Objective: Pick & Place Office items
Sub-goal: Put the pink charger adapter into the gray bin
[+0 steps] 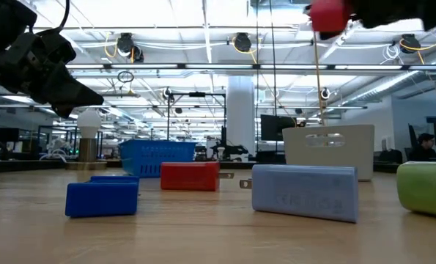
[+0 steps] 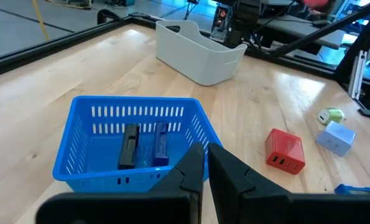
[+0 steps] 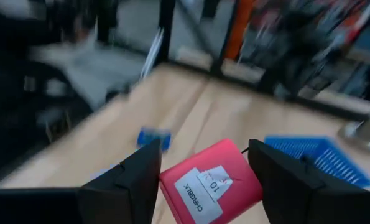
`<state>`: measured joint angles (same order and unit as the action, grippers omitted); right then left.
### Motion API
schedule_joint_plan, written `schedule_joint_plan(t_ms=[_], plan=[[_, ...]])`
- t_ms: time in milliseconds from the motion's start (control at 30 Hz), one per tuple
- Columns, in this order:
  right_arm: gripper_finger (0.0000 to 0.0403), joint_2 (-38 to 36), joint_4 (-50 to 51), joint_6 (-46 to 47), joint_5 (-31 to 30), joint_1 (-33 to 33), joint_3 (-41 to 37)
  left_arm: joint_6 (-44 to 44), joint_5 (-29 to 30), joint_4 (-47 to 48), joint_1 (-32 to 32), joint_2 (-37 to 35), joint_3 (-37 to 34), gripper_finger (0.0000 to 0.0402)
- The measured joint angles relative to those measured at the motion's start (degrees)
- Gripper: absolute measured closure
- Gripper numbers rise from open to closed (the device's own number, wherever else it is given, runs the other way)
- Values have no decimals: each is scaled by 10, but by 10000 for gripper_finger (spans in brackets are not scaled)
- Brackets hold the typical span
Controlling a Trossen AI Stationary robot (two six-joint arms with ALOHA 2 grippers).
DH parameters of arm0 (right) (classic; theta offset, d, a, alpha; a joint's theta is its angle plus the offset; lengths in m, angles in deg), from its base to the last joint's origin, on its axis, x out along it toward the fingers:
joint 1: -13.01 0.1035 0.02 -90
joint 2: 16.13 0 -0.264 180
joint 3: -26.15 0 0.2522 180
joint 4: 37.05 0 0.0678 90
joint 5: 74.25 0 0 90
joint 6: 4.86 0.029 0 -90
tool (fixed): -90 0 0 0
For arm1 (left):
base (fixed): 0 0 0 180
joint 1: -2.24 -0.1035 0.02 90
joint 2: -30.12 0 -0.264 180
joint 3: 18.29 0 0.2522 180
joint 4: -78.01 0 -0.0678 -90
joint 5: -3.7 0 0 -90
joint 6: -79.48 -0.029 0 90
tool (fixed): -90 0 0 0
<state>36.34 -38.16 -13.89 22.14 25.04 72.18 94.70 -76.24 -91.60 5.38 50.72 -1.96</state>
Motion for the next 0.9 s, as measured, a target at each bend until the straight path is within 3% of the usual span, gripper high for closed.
schedule_joint_plan(t_ms=[233, 467, 733, 900], plan=[[194, -200, -55, 43, -88, -14, -150, 1, 4, 0, 0, 0, 0, 380], [194, -335, -66, 49, -96, -29, -232, 3, 5, -1, 0, 0, 0, 380], [194, -384, -62, 54, -97, -42, -266, 3, 5, 2, 0, 0, 0, 380], [194, -348, -61, 51, -176, -55, -249, -1, 16, 0, 0, 0, 0, 380]])
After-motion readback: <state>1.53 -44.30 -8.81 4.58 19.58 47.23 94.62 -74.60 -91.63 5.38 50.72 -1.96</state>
